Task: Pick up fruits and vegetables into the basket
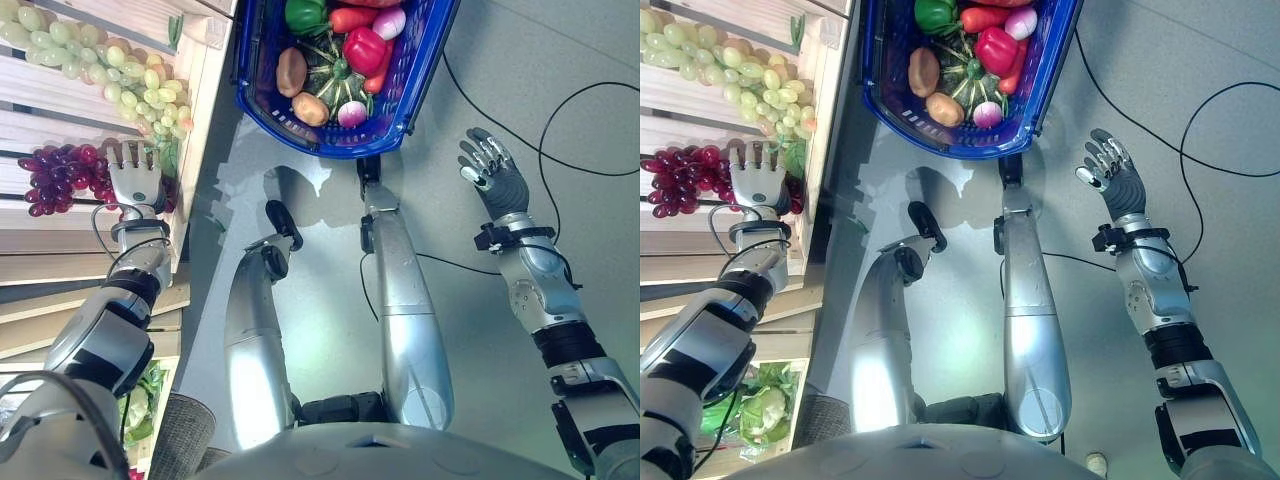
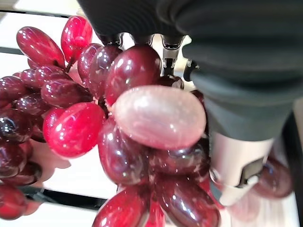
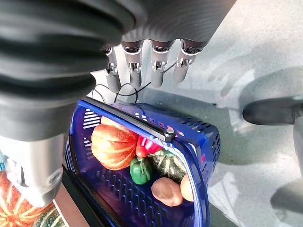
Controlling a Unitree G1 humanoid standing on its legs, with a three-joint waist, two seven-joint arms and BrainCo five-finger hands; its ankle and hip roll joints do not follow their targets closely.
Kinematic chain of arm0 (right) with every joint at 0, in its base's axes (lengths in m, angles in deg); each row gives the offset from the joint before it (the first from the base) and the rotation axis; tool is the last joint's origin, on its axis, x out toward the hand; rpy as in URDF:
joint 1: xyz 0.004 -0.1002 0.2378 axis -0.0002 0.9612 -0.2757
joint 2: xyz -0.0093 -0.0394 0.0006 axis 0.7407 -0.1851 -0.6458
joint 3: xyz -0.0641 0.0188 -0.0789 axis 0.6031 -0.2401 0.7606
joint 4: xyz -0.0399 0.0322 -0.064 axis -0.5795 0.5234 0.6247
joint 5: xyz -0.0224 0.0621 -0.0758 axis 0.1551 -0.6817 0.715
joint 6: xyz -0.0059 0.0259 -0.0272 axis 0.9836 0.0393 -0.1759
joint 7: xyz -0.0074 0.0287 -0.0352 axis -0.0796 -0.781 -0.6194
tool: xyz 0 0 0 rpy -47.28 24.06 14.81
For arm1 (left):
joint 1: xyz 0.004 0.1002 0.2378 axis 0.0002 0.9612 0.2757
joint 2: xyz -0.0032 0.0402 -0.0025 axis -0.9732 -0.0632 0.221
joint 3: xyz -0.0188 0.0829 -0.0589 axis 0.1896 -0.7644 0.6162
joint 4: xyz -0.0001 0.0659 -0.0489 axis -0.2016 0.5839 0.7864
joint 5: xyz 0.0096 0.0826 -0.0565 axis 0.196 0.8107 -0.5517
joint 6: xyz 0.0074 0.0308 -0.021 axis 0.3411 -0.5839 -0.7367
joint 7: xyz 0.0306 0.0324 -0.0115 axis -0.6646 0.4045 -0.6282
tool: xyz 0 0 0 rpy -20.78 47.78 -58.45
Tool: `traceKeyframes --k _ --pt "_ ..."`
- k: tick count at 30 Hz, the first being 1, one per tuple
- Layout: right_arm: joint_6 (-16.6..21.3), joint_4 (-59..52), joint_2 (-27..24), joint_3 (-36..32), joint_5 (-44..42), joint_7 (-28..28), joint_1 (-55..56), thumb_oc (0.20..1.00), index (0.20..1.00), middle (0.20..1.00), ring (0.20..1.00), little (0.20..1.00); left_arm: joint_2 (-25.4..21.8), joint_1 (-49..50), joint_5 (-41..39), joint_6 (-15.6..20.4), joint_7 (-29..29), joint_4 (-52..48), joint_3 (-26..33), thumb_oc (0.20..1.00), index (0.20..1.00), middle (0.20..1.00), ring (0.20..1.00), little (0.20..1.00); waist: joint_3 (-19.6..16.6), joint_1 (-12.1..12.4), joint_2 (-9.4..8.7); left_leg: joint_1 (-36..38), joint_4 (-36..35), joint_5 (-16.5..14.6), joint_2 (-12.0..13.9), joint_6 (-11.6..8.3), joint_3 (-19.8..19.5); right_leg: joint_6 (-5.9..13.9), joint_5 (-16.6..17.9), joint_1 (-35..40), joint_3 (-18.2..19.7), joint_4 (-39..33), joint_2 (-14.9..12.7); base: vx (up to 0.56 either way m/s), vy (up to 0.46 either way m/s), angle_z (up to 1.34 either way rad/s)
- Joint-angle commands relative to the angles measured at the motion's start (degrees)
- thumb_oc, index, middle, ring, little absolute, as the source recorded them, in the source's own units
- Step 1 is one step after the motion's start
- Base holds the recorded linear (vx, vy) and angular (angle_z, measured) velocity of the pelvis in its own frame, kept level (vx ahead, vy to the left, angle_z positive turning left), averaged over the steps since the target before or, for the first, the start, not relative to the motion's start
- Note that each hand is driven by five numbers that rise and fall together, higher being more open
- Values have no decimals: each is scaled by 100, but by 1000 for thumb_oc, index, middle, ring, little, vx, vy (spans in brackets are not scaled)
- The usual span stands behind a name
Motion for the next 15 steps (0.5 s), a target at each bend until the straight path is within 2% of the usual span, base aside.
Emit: traceKeyframes --k 1,10,11,12,13,15 --pt "342 -488 75 66 -116 56 224 1000 1000 1000 1000 1000 -214 559 15 -603 337 663 238 1000 1000 1000 1000 1000 -263 124 -257 -350 -661 462 -163 -188 -235 321 -829 -43 -153 572 12 0 0 0" --pt "273 -579 95 64 -66 140 197 1000 1000 1000 1000 1000 -115 714 39 -950 849 650 282 1000 1000 1000 1000 1000 -263 152 -221 -328 -740 490 -199 -170 -219 309 -807 -39 -162 497 -3 0 0 0" --pt "271 -585 85 61 -80 144 192 1000 1000 1000 1000 1000 -110 728 172 -1008 971 646 277 451 451 451 451 451 -263 155 -217 -325 -748 494 -202 -168 -215 308 -801 -37 -167 483 -8 0 0 0" --pt "264 -590 85 65 -88 157 185 1000 1000 1000 1000 1000 -112 728 211 -1005 1020 642 262 256 256 256 256 256 -263 156 -216 -325 -746 494 -201 -164 -211 307 -803 -38 -171 486 -10 0 0 0" --pt "273 -585 85 76 -90 177 181 1000 1000 1000 1000 1000 -101 748 292 -987 1096 650 255 200 200 200 200 200 -263 163 -216 -327 -747 489 -207 -159 -210 303 -800 -39 -179 477 -14 0 0 0" --pt "278 -617 85 79 -75 207 197 1000 1000 1000 1000 1000 -77 837 338 -967 1129 633 265 200 200 200 200 200 -263 172 -204 -319 -756 491 -211 -163 -216 306 -790 -30 -180 455 -24 0 0 0"
